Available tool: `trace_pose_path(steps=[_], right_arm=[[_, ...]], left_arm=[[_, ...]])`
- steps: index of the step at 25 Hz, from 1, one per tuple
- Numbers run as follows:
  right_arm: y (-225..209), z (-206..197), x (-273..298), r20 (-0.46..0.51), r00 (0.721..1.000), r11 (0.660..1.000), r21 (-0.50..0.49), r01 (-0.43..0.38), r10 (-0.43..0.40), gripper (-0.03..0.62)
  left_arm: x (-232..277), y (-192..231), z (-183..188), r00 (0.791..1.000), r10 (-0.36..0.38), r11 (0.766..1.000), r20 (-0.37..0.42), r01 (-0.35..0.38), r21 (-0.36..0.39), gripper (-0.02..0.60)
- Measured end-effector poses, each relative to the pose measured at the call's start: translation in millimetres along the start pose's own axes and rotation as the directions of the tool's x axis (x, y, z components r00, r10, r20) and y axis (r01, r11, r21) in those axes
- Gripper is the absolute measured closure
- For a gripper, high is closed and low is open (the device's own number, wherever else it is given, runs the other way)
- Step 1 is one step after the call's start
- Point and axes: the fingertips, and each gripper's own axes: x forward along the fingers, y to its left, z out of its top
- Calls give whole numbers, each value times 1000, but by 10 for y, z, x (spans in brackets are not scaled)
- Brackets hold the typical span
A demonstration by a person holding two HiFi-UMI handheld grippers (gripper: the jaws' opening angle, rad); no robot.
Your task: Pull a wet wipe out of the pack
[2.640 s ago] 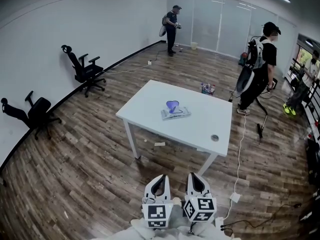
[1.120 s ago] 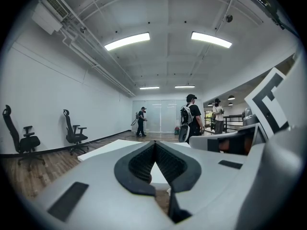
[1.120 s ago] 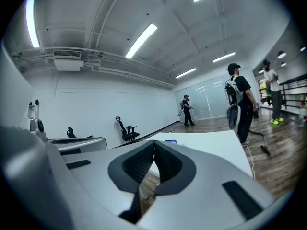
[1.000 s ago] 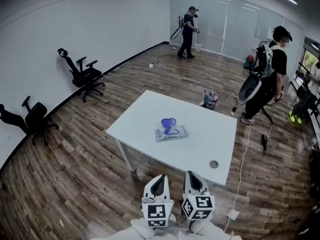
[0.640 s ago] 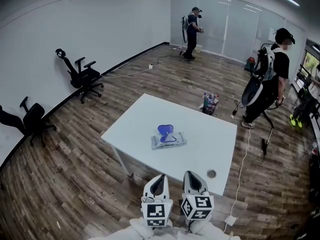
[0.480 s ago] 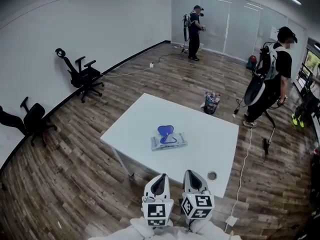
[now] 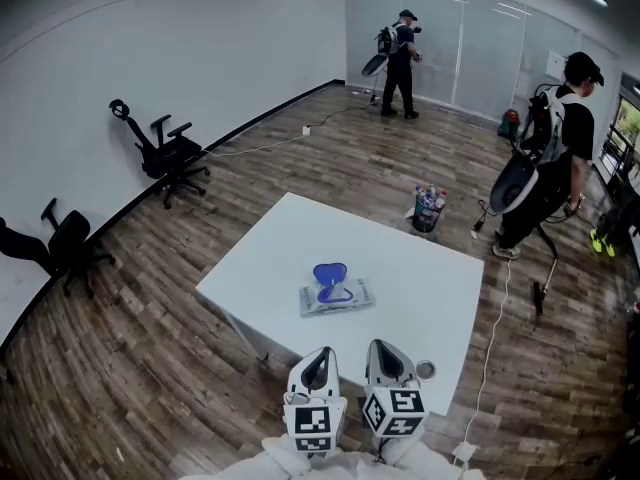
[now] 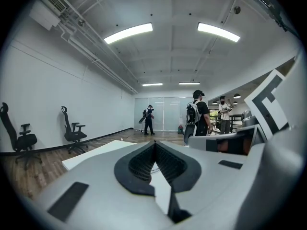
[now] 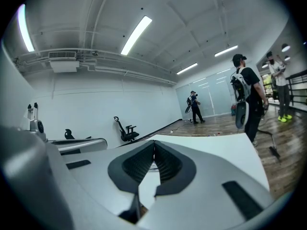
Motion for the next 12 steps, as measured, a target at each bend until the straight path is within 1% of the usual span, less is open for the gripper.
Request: trace_pose_path(steps=[6,12], right_arm=[[-69,-16,128,-10,1000,1000,7,-5,5,585],[-90,-113,227,-47,999,1000,19,2,-1,585]], left_arm=[[148,20,-49,1000,4,1000,-16,-4,0,581],[181,103,-44,999,10,1000,-35,-10,-12,581]])
